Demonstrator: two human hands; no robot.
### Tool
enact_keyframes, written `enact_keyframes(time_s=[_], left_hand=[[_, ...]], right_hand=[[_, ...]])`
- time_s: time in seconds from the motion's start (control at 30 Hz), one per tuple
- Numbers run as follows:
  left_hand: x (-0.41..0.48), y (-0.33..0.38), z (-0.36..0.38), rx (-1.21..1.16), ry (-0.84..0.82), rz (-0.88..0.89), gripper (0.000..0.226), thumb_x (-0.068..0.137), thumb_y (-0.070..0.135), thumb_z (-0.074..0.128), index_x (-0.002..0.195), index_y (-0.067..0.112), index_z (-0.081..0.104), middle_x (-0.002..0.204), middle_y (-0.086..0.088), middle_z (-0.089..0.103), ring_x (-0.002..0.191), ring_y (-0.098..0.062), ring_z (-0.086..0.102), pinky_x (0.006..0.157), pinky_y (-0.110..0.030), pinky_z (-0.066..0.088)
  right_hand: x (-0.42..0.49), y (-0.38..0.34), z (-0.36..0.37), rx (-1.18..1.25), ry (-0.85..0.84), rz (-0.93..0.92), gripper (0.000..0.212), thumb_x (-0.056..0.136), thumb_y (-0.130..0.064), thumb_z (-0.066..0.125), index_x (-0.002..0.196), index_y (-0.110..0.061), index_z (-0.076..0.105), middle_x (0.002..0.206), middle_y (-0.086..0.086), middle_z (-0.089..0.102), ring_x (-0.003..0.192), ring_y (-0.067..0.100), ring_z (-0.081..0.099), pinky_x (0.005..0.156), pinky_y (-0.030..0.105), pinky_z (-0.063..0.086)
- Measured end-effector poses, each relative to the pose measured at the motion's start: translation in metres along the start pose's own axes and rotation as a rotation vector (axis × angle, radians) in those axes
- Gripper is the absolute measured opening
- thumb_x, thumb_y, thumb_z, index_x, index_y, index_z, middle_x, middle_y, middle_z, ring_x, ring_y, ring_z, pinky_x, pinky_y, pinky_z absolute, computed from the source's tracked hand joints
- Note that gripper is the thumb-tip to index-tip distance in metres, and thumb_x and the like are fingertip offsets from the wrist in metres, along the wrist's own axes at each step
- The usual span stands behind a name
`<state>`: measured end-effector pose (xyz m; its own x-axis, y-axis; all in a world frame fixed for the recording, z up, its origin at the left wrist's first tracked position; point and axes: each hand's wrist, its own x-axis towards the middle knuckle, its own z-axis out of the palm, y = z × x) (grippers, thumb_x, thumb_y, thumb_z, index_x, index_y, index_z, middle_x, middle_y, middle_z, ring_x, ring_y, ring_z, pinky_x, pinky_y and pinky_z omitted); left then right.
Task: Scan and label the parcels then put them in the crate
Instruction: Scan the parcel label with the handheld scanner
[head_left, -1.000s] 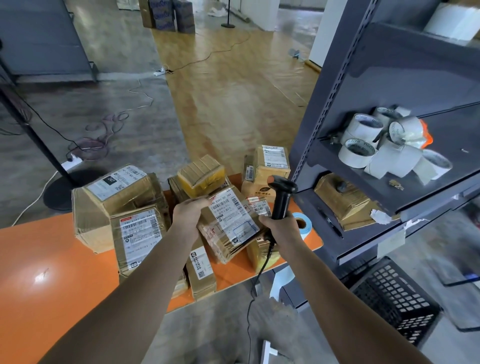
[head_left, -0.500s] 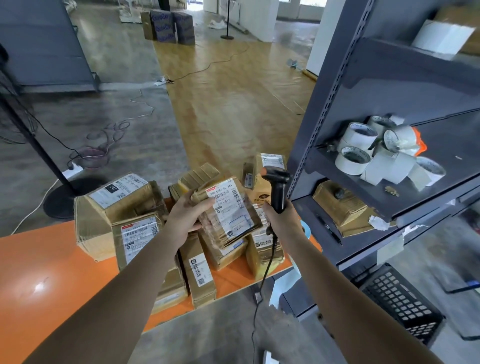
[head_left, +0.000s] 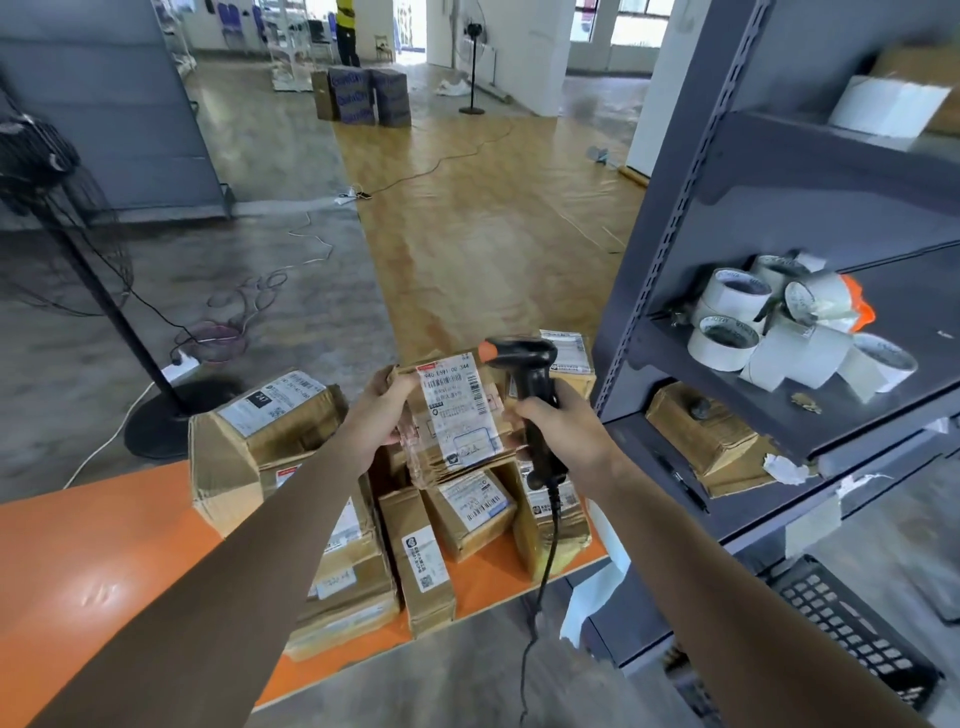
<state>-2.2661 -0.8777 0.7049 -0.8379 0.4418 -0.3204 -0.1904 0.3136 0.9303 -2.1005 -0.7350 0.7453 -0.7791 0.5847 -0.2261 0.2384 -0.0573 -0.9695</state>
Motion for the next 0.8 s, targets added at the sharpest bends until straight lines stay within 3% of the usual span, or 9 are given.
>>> enact_keyframes(time_s=[0.27, 0.67, 0.8], left_hand=[[-0.006, 0.002, -0.005, -0.032, -0.035, 0.01, 0.06, 0.088, 0.051, 0.062, 0.142, 0.037, 0.039, 0.117, 0.002, 0.062, 0.098, -0.015, 0.063, 0.095, -0.043, 0.052], [-0.005, 0.0, -0.007, -0.064, -0.026, 0.018, 0.057, 0.091, 0.043, 0.061, 0.143, 0.035, 0.039, 0.106, 0.006, 0.063, 0.092, -0.012, 0.065, 0.089, -0.037, 0.054], [-0.005, -0.003, -0.007, -0.06, -0.017, 0.016, 0.049, 0.096, 0.036, 0.056, 0.143, 0.035, 0.04, 0.115, -0.008, 0.065, 0.084, -0.013, 0.065, 0.072, -0.03, 0.054]], right_hand=[[-0.012, -0.017, 0.01, -0.069, -0.068, 0.074, 0.021, 0.095, -0.029, 0.056, 0.099, -0.008, 0.06, 0.075, 0.008, 0.064, 0.054, 0.02, 0.057, 0.05, 0.03, 0.048], [-0.018, -0.018, 0.007, -0.083, -0.103, 0.115, 0.019, 0.091, -0.024, 0.055, 0.087, -0.005, 0.059, 0.06, 0.005, 0.06, 0.051, 0.019, 0.053, 0.051, 0.031, 0.046], [-0.018, -0.016, 0.006, -0.063, -0.106, 0.134, 0.017, 0.091, -0.023, 0.056, 0.089, -0.007, 0.059, 0.065, 0.007, 0.061, 0.053, 0.019, 0.054, 0.052, 0.032, 0.047]])
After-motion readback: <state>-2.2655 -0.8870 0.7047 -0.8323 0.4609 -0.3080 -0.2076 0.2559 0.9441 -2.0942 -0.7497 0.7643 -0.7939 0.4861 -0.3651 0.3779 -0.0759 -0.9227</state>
